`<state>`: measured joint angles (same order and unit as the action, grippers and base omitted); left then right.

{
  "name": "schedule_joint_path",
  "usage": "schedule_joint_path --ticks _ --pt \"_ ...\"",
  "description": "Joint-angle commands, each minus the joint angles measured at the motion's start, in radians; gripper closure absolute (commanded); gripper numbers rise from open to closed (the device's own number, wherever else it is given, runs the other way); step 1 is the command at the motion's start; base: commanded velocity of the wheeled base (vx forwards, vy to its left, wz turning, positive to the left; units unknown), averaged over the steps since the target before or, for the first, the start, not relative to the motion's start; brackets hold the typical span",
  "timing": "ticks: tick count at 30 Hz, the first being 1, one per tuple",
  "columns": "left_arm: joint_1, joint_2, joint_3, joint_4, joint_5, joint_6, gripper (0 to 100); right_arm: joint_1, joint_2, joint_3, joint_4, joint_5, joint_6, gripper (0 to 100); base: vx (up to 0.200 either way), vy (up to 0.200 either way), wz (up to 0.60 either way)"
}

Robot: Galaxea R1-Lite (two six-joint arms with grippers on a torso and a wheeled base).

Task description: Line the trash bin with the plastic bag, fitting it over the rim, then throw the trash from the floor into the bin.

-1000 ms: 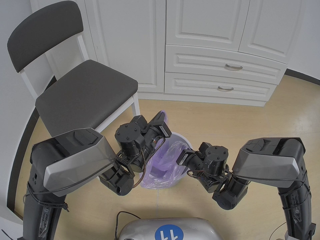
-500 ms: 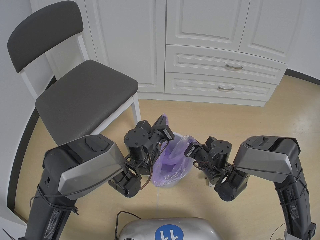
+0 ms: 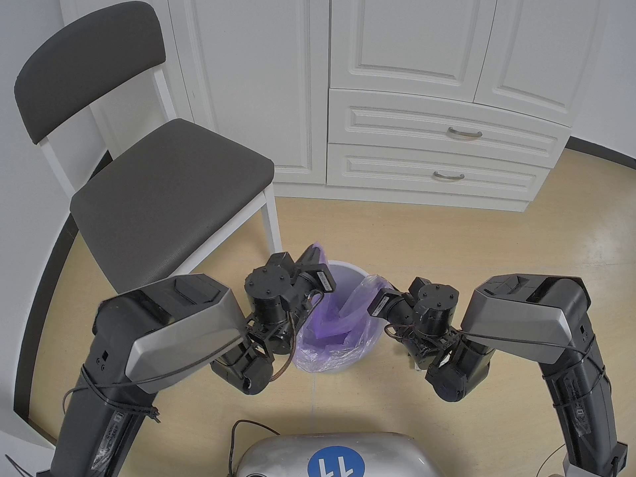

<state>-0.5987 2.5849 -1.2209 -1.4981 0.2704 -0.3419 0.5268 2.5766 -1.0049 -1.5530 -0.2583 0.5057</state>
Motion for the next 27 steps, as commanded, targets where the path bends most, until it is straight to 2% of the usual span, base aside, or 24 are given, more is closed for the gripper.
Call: schedule_joint_path --ticks 1,3,6,7,8,10,11,12,13,15,17,19,23,27 --pt "0.056 -0.052 0.046 0.006 -0.013 0.058 100 -0.007 -0.023 0.019 -0.018 -0.001 -0.024 100 0.000 0.000 0.00" --pt "0.088 -0.080 0.080 0.019 -0.040 0.096 100 -0.024 -0.027 0.048 -0.018 0.002 -0.081 100 0.000 0.000 0.00" --pt "0.140 -0.154 0.153 0.091 -0.120 0.112 100 -0.054 -0.027 0.109 -0.018 0.031 -0.270 100 0.000 0.000 0.00" --pt "0.140 -0.154 0.153 0.091 -0.120 0.112 100 -0.054 -0.027 0.109 -0.018 0.031 -0.270 100 0.000 0.000 0.00" --pt "0.175 -0.207 0.192 0.162 -0.172 0.110 100 -0.083 -0.033 0.161 -0.018 0.048 -0.381 100 0.000 0.000 0.00" --pt "0.206 -0.241 0.218 0.199 -0.212 0.112 100 -0.105 -0.050 0.206 -0.018 0.062 -0.460 100 0.000 0.000 0.00" --pt "0.206 -0.241 0.218 0.199 -0.212 0.112 100 -0.105 -0.050 0.206 -0.018 0.062 -0.460 100 0.000 0.000 0.00" --pt "0.229 -0.259 0.239 0.213 -0.247 0.119 100 -0.128 -0.069 0.249 -0.018 0.073 -0.515 100 0.000 0.000 0.00" --pt "0.231 -0.261 0.241 0.213 -0.252 0.119 100 -0.130 -0.070 0.252 -0.018 0.074 -0.520 100 0.000 0.000 0.00" --pt "0.270 -0.281 0.276 0.213 -0.320 0.153 100 -0.174 -0.085 0.304 -0.018 0.090 -0.618 100 0.000 0.000 0.00" --pt "0.286 -0.282 0.288 0.211 -0.341 0.175 100 -0.192 -0.087 0.319 -0.018 0.090 -0.667 100 0.000 0.000 0.00" --pt "0.312 -0.281 0.308 0.213 -0.370 0.222 100 -0.223 -0.085 0.356 -0.018 0.094 -0.756 100 0.000 0.000 0.00" --pt "0.327 -0.278 0.325 0.226 -0.392 0.259 100 -0.228 -0.084 0.370 -0.018 0.097 -0.779 100 0.000 0.000 0.00" --pt "0.339 -0.295 0.328 0.326 -0.396 0.288 100 -0.237 -0.075 0.377 -0.018 0.096 -0.791 100 0.000 0.000 0.00"
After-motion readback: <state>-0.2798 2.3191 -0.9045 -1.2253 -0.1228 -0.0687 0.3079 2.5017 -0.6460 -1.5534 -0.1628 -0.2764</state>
